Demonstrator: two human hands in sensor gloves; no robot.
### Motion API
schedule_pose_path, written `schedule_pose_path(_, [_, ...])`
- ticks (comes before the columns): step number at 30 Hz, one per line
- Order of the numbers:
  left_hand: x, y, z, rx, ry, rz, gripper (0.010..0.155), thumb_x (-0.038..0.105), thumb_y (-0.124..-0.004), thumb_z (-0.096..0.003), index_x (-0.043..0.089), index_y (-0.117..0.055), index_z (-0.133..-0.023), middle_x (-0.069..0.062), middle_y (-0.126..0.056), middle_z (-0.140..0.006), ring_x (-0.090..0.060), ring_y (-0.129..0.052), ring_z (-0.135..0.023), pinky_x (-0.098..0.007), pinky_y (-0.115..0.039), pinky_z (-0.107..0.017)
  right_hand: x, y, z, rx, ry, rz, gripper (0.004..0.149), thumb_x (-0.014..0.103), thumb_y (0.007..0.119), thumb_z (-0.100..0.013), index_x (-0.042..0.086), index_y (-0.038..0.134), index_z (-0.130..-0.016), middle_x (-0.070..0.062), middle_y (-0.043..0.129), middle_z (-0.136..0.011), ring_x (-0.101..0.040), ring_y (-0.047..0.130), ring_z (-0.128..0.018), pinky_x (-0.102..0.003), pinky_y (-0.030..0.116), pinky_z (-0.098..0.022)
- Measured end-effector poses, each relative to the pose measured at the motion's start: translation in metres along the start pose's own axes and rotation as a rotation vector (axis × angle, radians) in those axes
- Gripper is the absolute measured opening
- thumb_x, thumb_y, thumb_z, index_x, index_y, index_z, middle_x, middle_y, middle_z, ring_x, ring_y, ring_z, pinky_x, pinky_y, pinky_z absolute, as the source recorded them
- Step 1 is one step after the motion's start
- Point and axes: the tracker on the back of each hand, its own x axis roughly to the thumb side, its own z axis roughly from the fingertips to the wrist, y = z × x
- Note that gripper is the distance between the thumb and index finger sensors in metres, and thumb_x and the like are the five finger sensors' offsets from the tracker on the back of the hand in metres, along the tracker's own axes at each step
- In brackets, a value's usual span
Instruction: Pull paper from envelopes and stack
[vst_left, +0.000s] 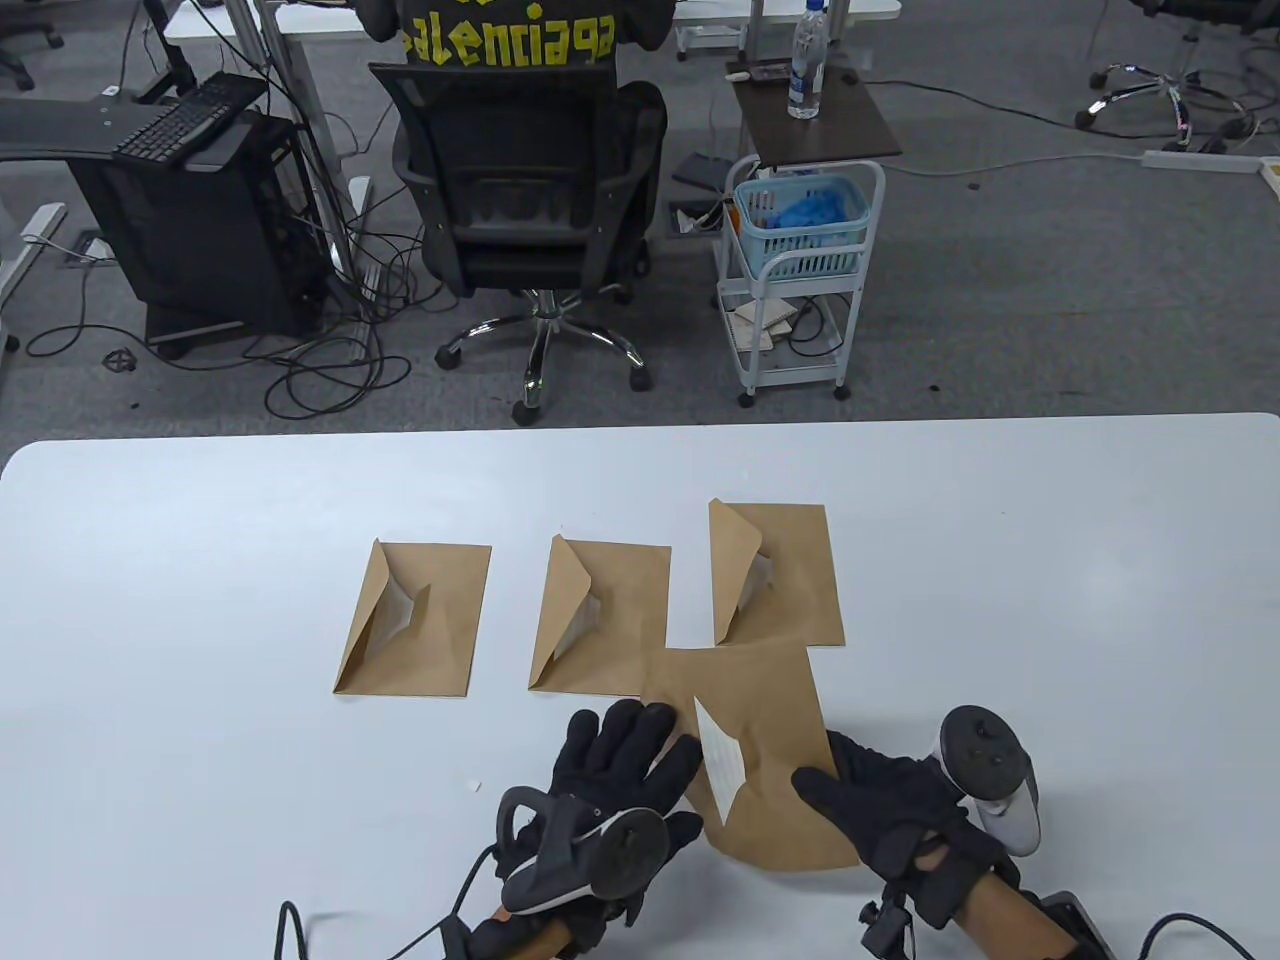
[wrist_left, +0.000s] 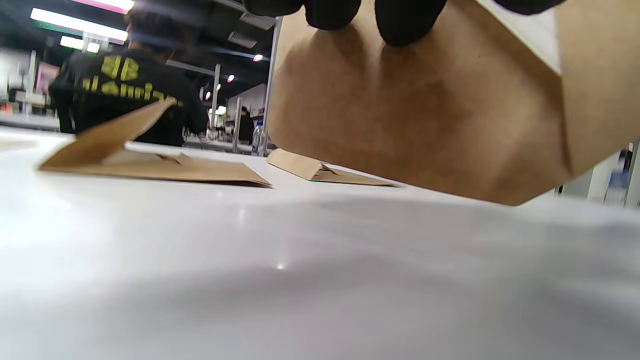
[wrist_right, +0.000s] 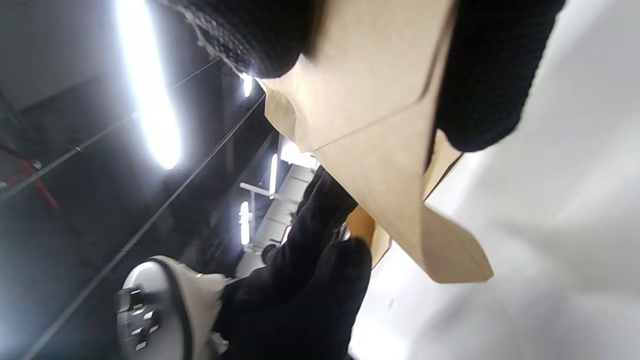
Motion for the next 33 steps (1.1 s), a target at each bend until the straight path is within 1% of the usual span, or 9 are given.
schedule_pose_path(1, [-0.002, 0.001, 0.000, 0.004, 0.011, 0.058, 0.066, 0.054, -0.064, -0.0480, 0.031, -0.051, -0.108, -0.010, -0.037, -0.119, -0.042, -0.037, -0.113, -0.061, -0.023, -0.079, -0.001, 0.001, 0.000, 0.005, -0.003, -0.017, 0.047, 0.028, 0.073, -0.052, 0.017, 0.068, -0.097, -0.010, 0.093, -0.080, -0.027, 0.108, -0.054, -0.045, 0.089, -0.044])
schedule_pose_path(5, [-0.018, 0.004, -0.003, -0.004, 0.118, 0.510, 0.069, 0.052, -0.069, -0.0478, 0.023, -0.051, -0.108, -0.012, -0.042, -0.117, -0.044, -0.044, -0.111, -0.063, -0.028, -0.079, -0.006, 0.006, -0.004, 0.087, -0.007, -0.106, 0.046, 0.028, 0.071, -0.053, 0.020, 0.067, -0.098, -0.009, 0.090, -0.084, -0.030, 0.105, -0.060, -0.048, 0.085, -0.048])
schedule_pose_path(8, [-0.025, 0.001, -0.005, -0.020, 0.144, 0.753, 0.069, 0.051, -0.074, -0.0471, 0.022, -0.054, -0.107, -0.012, -0.047, -0.115, -0.045, -0.049, -0.109, -0.064, -0.031, -0.078, -0.007, 0.010, -0.006, 0.105, -0.012, -0.107, 0.045, 0.028, 0.071, -0.053, 0.021, 0.067, -0.098, -0.010, 0.090, -0.084, -0.032, 0.104, -0.061, -0.049, 0.084, -0.049])
schedule_pose_path(10, [-0.027, -0.001, -0.005, 0.003, 0.171, 0.825, 0.063, 0.049, -0.077, -0.0464, 0.024, -0.063, -0.102, -0.011, -0.054, -0.113, -0.043, -0.055, -0.107, -0.064, -0.034, -0.077, -0.006, 0.013, -0.006, 0.088, -0.006, -0.052, 0.045, 0.028, 0.072, -0.053, 0.021, 0.067, -0.098, -0.012, 0.090, -0.084, -0.032, 0.104, -0.062, -0.049, 0.084, -0.049])
schedule_pose_path(12, [-0.028, -0.001, -0.006, -0.008, 0.186, 0.847, 0.060, 0.048, -0.080, -0.0455, 0.023, -0.066, -0.099, -0.010, -0.057, -0.111, -0.043, -0.058, -0.106, -0.064, -0.036, -0.077, -0.005, 0.016, -0.006, 0.064, -0.014, 0.007, 0.045, 0.029, 0.072, -0.053, 0.022, 0.069, -0.097, -0.012, 0.091, -0.083, -0.031, 0.104, -0.062, -0.048, 0.085, -0.048])
schedule_pose_path(16, [-0.034, 0.000, -0.005, 0.027, 0.250, 0.856, 0.040, 0.042, -0.085, -0.0445, 0.027, -0.081, -0.082, -0.009, -0.065, -0.106, -0.041, -0.066, -0.102, -0.065, -0.041, -0.075, -0.001, 0.019, -0.003, 0.035, -0.024, 0.066, 0.045, 0.031, 0.075, -0.052, 0.021, 0.071, -0.096, -0.014, 0.092, -0.081, -0.032, 0.105, -0.060, -0.049, 0.086, -0.047])
schedule_pose_path(24, [-0.034, 0.006, -0.004, 0.028, 0.244, 0.761, 0.034, 0.041, -0.085, -0.0453, 0.034, -0.083, -0.078, -0.007, -0.069, -0.105, -0.040, -0.070, -0.100, -0.064, -0.045, -0.075, 0.008, 0.019, 0.001, -0.083, -0.069, 0.240, 0.042, 0.033, 0.078, -0.051, 0.020, 0.079, -0.092, -0.011, 0.099, -0.073, -0.027, 0.110, -0.050, -0.043, 0.090, -0.040])
schedule_pose_path(29, [-0.051, 0.008, -0.001, 0.071, 0.327, 0.746, 0.033, 0.039, -0.085, -0.0459, 0.036, -0.082, -0.078, -0.003, -0.077, -0.100, -0.036, -0.079, -0.095, -0.062, -0.052, -0.074, 0.012, 0.009, 0.007, -0.167, -0.073, 0.263, 0.042, 0.034, 0.078, -0.052, 0.019, 0.079, -0.091, -0.009, 0.100, -0.071, -0.025, 0.111, -0.047, -0.041, 0.092, -0.038])
schedule_pose_path(33, [-0.064, 0.013, 0.003, 0.060, 0.353, 0.652, 0.034, 0.042, -0.083, -0.0466, 0.041, -0.082, -0.080, 0.001, -0.092, -0.083, -0.030, -0.095, -0.079, -0.059, -0.062, -0.069, 0.015, -0.005, 0.010, -0.155, -0.088, 0.267, 0.042, 0.033, 0.078, -0.051, 0.018, 0.080, -0.091, -0.011, 0.101, -0.070, -0.026, 0.111, -0.046, -0.042, 0.091, -0.038])
